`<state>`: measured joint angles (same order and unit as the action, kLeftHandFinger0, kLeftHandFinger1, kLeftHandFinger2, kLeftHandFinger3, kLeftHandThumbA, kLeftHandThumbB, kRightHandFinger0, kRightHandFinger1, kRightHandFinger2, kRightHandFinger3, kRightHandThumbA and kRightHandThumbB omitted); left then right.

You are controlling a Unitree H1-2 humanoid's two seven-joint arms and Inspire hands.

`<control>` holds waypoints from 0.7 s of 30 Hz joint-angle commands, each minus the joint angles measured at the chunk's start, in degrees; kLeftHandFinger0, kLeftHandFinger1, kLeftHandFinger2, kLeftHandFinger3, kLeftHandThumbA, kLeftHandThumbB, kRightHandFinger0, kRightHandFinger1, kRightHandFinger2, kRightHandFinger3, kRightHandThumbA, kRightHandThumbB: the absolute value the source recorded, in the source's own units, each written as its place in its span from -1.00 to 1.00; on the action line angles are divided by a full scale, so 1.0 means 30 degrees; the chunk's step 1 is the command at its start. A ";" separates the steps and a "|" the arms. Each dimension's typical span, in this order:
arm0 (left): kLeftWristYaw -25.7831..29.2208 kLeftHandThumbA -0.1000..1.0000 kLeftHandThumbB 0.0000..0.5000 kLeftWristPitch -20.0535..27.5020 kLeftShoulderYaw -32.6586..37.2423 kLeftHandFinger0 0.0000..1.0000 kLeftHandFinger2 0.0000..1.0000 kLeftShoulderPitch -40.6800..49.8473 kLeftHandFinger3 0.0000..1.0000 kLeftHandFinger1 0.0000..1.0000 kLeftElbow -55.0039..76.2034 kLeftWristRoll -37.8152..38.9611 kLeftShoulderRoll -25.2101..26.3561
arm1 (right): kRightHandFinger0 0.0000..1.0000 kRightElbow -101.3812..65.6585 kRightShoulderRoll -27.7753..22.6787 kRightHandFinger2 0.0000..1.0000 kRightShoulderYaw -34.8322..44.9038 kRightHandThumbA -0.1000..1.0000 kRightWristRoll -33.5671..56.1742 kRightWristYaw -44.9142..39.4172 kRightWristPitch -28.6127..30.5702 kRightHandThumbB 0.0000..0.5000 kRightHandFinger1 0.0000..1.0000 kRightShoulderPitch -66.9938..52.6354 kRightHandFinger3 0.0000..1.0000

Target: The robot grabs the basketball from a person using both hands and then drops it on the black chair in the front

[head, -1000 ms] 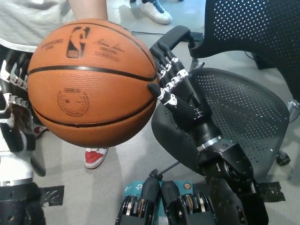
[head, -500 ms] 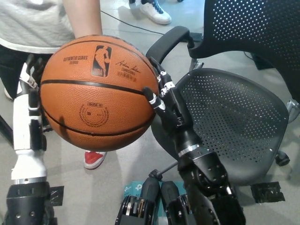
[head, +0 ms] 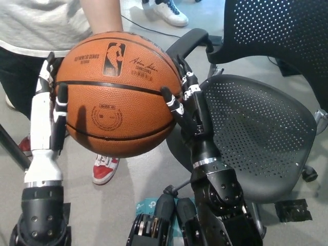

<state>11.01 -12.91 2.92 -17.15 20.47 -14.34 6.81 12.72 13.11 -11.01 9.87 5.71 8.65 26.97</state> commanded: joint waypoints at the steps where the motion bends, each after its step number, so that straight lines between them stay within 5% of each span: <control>1: -0.3919 1.00 -0.36 -0.0907 0.3205 1.00 1.00 -0.2129 1.00 1.00 -0.0375 0.0741 -0.0584 | 1.00 -0.0940 0.1641 1.00 -0.1267 1.00 -0.1619 -0.0540 -0.0475 0.12 1.00 0.1699 1.00; 4: -0.4084 1.00 -0.33 -0.1013 0.3557 1.00 1.00 -0.2911 1.00 1.00 -0.0730 0.0702 -0.0483 | 1.00 -0.0943 0.1382 1.00 -0.0914 1.00 -0.1704 -0.0222 0.0054 -0.11 1.00 0.2140 1.00; 10: -0.4039 1.00 -0.31 -0.1826 0.4253 1.00 1.00 -0.4531 1.00 1.00 -0.1350 0.0118 -0.0436 | 1.00 -0.1549 0.0899 1.00 -0.0053 1.00 -0.0382 -0.0608 -0.0883 0.02 1.00 0.2986 1.00; 12: -0.4056 1.00 -0.33 -0.2161 0.4439 1.00 1.00 -0.5357 1.00 1.00 -0.1530 0.0140 -0.0609 | 1.00 -0.2329 0.0563 1.00 0.0169 1.00 -0.0464 -0.0327 -0.2306 0.22 1.00 0.3331 1.00; 16: -0.3775 1.00 -0.30 -0.2116 0.4731 1.00 1.00 -0.6622 1.00 1.00 -0.2033 -0.0231 -0.0729 | 1.00 -0.2802 0.0373 1.00 0.0820 1.00 0.0791 -0.0583 -0.2094 0.05 1.00 0.3944 1.00; 18: -0.3734 1.00 -0.32 -0.2561 0.4844 1.00 1.00 -0.7562 1.00 1.00 -0.2085 -0.0338 -0.0916 | 1.00 -0.3471 -0.0003 1.00 0.1085 1.00 0.0644 -0.0335 -0.3029 0.17 1.00 0.4581 1.00; 19: -0.3701 1.00 -0.40 -0.2157 0.4801 1.00 1.00 -0.7989 1.00 1.00 -0.2285 -0.0060 -0.1037 | 1.00 -0.3625 0.0010 1.00 0.1319 1.00 0.0465 -0.0082 -0.2429 -0.04 1.00 0.4977 1.00; 21: -0.3565 1.00 -0.36 -0.1886 0.4773 1.00 1.00 -0.8749 1.00 1.00 -0.2592 0.0120 -0.1240 | 1.00 -0.4475 -0.0271 1.00 0.1556 1.00 0.0638 0.0123 -0.3624 0.05 1.00 0.5474 1.00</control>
<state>10.22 -21.22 10.49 -35.03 12.06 -16.74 7.67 6.19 9.06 -3.57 10.91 9.74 3.31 32.57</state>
